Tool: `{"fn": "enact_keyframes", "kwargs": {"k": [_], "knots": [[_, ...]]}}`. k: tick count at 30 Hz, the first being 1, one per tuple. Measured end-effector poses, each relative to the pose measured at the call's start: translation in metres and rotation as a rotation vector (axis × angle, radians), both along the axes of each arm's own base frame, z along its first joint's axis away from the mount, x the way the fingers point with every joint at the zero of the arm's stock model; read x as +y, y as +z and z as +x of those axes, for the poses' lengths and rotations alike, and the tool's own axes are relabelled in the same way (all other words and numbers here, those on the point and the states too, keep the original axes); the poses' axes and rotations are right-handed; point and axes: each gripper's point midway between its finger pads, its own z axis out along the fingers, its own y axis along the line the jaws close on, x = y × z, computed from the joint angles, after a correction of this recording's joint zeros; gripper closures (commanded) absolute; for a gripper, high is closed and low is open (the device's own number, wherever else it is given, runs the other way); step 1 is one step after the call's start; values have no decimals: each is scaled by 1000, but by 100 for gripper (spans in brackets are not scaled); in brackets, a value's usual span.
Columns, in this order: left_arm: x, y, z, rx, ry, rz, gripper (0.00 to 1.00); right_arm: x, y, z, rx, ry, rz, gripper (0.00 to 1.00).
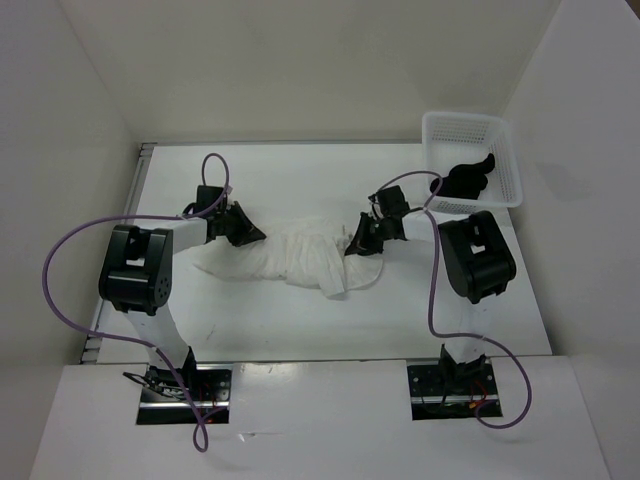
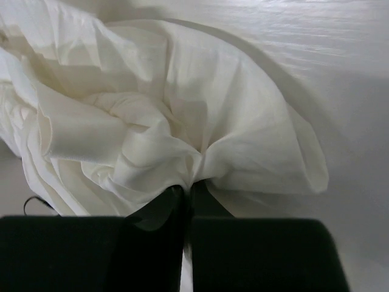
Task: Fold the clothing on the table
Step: Fold the skirt
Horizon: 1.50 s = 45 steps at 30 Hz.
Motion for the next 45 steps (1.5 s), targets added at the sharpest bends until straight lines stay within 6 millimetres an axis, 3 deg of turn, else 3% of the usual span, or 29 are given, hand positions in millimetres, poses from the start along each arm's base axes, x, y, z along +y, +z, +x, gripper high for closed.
{"fn": "enact_keyframes", "kwargs": {"k": [5,8,14,17,21,30,37,45], "knots": [[-5,5,-1,-11,-23,-25,99,5,-1,-4,16,12,15,100],[-19,22,-5,-54,-74,-38,98,2,0,-4,13,1,-9,100],[-98,96,-18,-259,-332,-95,95,-5,-1,-8,26,-14,-50,100],[-124,105,-31,-294,-419,-120,95,-7,0,-9,25,-17,-59,100],[-139,85,-42,-238,-463,-129,95,-8,4,-9,18,-20,-69,100],[-129,29,-44,-110,-418,-67,98,-16,10,-11,11,-36,-106,100],[-120,-21,-57,7,-395,-14,99,-24,20,-9,-8,-55,-124,100],[-132,-24,-55,-9,-409,-58,100,-36,43,-4,-57,-92,-123,100]]}}
